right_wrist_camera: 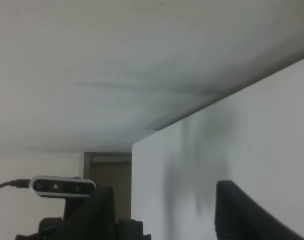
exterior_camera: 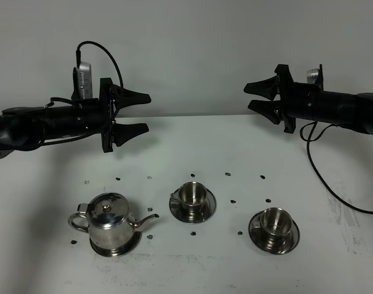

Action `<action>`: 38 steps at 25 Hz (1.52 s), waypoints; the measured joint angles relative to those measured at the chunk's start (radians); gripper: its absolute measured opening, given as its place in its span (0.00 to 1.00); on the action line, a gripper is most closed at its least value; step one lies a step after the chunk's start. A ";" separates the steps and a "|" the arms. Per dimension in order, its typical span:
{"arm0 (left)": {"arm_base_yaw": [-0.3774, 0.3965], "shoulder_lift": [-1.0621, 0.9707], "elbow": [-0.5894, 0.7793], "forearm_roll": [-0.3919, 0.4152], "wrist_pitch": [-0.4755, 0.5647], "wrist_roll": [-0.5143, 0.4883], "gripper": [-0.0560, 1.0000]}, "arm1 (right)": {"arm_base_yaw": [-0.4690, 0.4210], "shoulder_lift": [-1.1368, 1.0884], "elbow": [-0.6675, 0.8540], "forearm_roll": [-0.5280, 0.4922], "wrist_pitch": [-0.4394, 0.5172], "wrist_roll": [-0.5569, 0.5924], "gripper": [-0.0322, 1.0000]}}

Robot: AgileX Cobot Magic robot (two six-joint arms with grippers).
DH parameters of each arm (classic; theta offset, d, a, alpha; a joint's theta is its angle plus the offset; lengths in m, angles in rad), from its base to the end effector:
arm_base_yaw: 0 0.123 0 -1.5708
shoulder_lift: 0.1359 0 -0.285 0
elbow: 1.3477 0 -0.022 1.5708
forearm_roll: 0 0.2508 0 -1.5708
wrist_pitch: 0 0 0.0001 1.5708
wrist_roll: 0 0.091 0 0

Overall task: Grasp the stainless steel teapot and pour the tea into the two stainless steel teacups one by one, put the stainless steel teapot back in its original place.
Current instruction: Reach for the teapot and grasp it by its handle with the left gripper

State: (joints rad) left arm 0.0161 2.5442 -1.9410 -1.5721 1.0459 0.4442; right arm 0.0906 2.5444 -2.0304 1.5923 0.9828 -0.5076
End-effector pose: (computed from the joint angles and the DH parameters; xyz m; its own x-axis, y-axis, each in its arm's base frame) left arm 0.5250 -0.0704 0.1229 -0.8840 -0.4673 0.0123 -0.1256 0.2122 -0.9691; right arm 0.5301 0.1242 0.1467 -0.9000 0.4154 -0.1319 -0.0268 0.2494 0.9680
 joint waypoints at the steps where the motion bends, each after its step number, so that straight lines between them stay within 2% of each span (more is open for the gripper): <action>1: 0.000 0.000 0.000 0.000 0.000 0.000 0.68 | 0.000 0.000 0.000 0.000 0.000 0.000 0.46; 13: -0.004 0.000 0.000 0.000 0.002 0.002 0.68 | 0.000 0.000 0.000 -0.001 0.000 -0.023 0.42; 15: -0.005 0.000 0.000 0.000 0.006 0.026 0.68 | 0.000 0.000 0.000 -0.001 0.003 -0.069 0.41; 19: -0.005 -0.005 0.000 0.000 0.005 0.147 0.65 | 0.000 0.002 -0.035 -0.010 0.043 -0.230 0.41; 21: -0.005 -0.019 0.000 0.027 -0.013 0.189 0.62 | 0.000 0.006 -0.083 -0.055 0.068 -0.283 0.41; 23: -0.005 -0.050 0.000 0.098 -0.059 0.201 0.59 | 0.000 0.008 -0.157 -0.179 0.092 -0.301 0.40; 25: -0.005 -0.091 0.000 0.218 -0.109 0.201 0.56 | 0.000 0.008 -0.237 -0.346 0.112 -0.284 0.39; 28: -0.005 -0.159 0.000 0.425 -0.167 0.162 0.53 | 0.009 0.008 -0.359 -0.651 0.145 -0.189 0.36; 30: -0.005 -0.200 0.000 0.552 -0.191 0.116 0.53 | 0.013 0.005 -0.415 -0.803 0.161 -0.101 0.36; 35: -0.012 -0.275 0.000 0.834 -0.201 0.027 0.53 | 0.016 -0.049 -0.428 -1.068 0.195 0.078 0.35; 38: -0.030 -0.317 0.000 0.937 -0.201 -0.004 0.53 | 0.039 -0.141 -0.368 -1.215 0.207 0.128 0.35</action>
State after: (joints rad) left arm -0.0144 2.2272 -1.9410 -0.6347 0.8451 0.4404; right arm 0.1297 2.4033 -2.3987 0.3775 1.1898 -0.3801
